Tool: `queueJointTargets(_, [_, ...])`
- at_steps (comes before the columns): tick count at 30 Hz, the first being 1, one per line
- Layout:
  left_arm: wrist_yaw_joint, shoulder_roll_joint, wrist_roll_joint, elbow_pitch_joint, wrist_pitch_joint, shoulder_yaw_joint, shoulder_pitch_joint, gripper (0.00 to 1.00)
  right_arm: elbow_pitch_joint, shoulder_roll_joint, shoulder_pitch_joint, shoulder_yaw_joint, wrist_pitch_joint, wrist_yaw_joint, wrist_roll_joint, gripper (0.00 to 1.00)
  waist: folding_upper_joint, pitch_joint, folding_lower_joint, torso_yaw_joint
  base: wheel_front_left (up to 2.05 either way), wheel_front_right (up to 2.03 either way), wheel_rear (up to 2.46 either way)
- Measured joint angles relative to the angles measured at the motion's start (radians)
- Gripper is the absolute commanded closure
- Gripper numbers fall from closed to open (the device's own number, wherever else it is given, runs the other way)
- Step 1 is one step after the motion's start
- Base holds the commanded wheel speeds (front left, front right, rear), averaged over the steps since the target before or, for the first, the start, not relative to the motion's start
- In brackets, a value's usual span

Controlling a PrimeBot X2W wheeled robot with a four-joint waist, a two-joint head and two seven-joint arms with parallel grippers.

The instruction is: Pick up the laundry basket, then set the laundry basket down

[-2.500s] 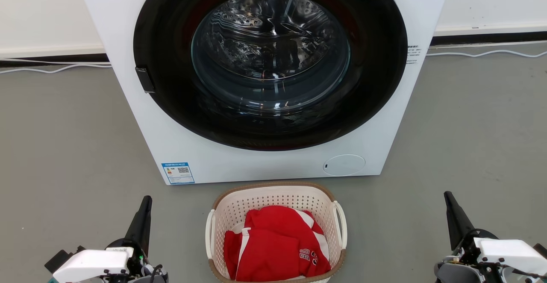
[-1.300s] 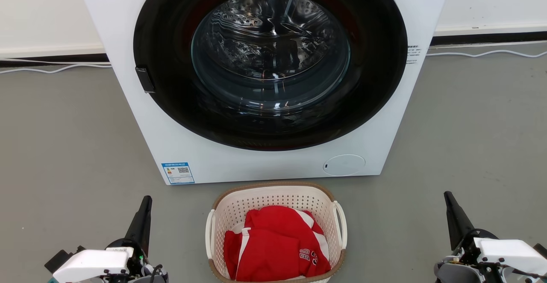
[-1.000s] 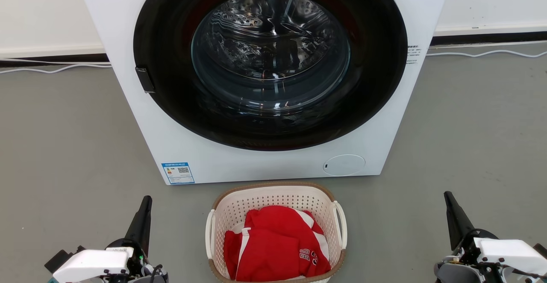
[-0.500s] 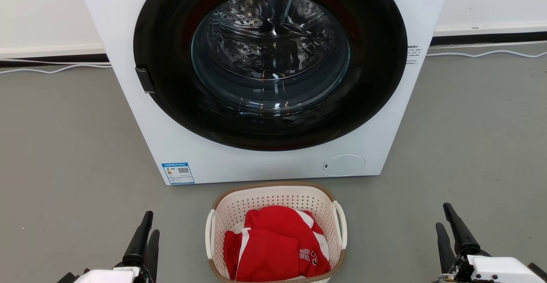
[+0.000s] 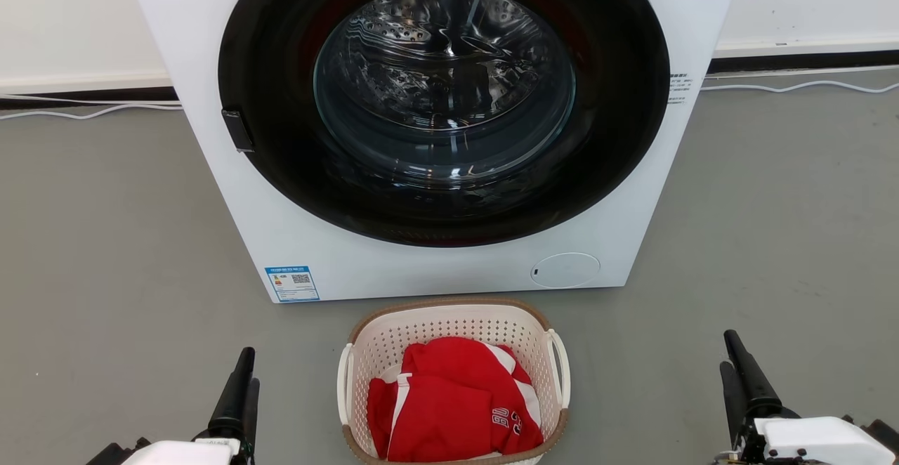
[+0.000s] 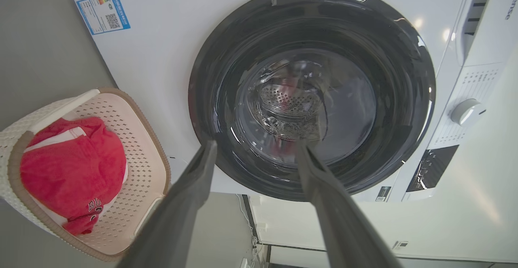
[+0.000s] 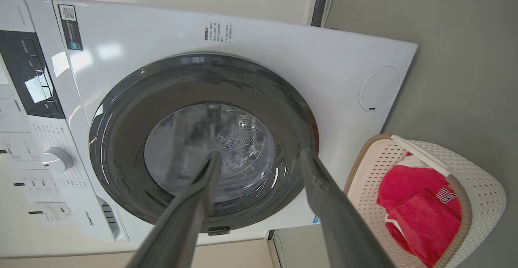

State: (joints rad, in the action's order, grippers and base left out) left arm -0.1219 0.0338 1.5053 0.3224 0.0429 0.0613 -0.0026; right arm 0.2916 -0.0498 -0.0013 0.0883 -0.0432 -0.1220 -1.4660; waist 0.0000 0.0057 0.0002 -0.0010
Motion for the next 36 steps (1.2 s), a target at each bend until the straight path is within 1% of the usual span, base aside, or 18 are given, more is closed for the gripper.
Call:
queueJointTargets(14, [0.000,-0.001,-0.205,-0.011,-0.040,0.006,0.000,0.00,-0.021,-0.005,0.000,-0.026,0.036,0.000,0.236,0.00,0.0000,0.000,-0.0001,0.000,0.00,0.00,0.00])
queueJointTargets(15, [0.000,-0.001,-0.205,-0.011,-0.040,0.006,0.000,0.00,-0.021,-0.005,0.000,-0.026,0.036,0.000,0.236,0.00,0.0000,0.000,-0.0001,0.000,0.00,0.00,0.00])
queueJointTargets(28, [0.000,0.005,-0.363,-0.025,-0.077,0.002,0.001,0.00,-0.028,-0.027,-0.003,-0.044,0.073,0.000,0.438,0.00,0.0000,0.002,-0.0001,-0.003,0.00,0.00,0.00])
queueJointTargets(36, [0.000,0.010,-0.455,-0.025,-0.099,0.001,0.001,0.00,-0.030,-0.040,-0.005,-0.060,0.098,0.000,0.541,0.00,0.0000,0.002,-0.0001,-0.006,0.00,0.00,0.00])
